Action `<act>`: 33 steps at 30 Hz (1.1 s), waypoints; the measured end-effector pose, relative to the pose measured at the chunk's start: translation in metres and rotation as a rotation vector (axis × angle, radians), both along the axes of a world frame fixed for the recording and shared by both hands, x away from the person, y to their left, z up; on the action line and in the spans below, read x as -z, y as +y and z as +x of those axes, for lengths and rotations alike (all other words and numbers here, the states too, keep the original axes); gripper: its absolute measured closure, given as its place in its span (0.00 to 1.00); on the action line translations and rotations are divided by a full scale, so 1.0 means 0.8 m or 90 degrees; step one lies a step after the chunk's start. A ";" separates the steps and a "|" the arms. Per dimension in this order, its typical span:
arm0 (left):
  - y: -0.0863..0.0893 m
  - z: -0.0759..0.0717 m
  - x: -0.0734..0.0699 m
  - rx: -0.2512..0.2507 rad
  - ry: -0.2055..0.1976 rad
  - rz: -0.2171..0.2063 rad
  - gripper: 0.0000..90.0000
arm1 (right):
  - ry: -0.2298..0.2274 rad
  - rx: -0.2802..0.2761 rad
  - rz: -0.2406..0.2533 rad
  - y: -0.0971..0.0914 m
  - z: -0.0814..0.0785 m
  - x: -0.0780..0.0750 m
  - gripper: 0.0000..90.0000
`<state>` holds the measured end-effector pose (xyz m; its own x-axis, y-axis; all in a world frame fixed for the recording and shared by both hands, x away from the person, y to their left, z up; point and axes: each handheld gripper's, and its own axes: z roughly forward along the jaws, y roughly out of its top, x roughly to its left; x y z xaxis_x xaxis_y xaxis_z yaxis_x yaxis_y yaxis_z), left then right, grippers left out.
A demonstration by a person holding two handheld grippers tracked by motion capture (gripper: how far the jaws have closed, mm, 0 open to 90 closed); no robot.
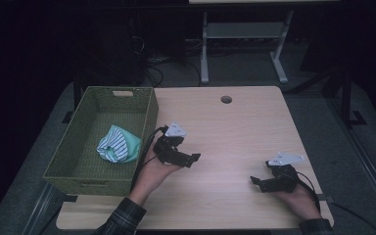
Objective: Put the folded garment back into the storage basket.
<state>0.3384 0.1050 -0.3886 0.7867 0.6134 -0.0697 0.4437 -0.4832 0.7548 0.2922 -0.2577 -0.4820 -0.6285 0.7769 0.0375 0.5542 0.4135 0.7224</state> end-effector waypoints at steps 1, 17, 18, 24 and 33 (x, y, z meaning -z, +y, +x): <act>-0.001 0.000 0.003 0.005 0.001 -0.002 0.16 | 0.000 0.000 0.000 0.000 0.000 0.000 0.15; -0.004 -0.007 0.051 0.003 -0.003 0.013 0.16 | 0.000 0.000 0.000 0.000 0.000 0.000 0.15; -0.004 -0.007 0.054 0.004 -0.003 0.016 0.16 | 0.000 0.000 0.000 0.000 0.000 0.000 0.15; -0.007 -0.006 0.075 0.004 -0.002 0.028 0.16 | 0.000 0.000 0.000 0.000 0.000 0.000 0.15; -0.012 -0.006 0.103 0.004 0.010 0.066 0.15 | 0.001 0.000 0.000 0.000 0.000 0.000 0.15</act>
<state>0.3339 0.0951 -0.4707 0.7898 0.6131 -0.0185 0.4522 -0.5615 0.6930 0.2922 -0.2577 -0.4819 -0.6283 0.7770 0.0386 0.5553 0.4132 0.7217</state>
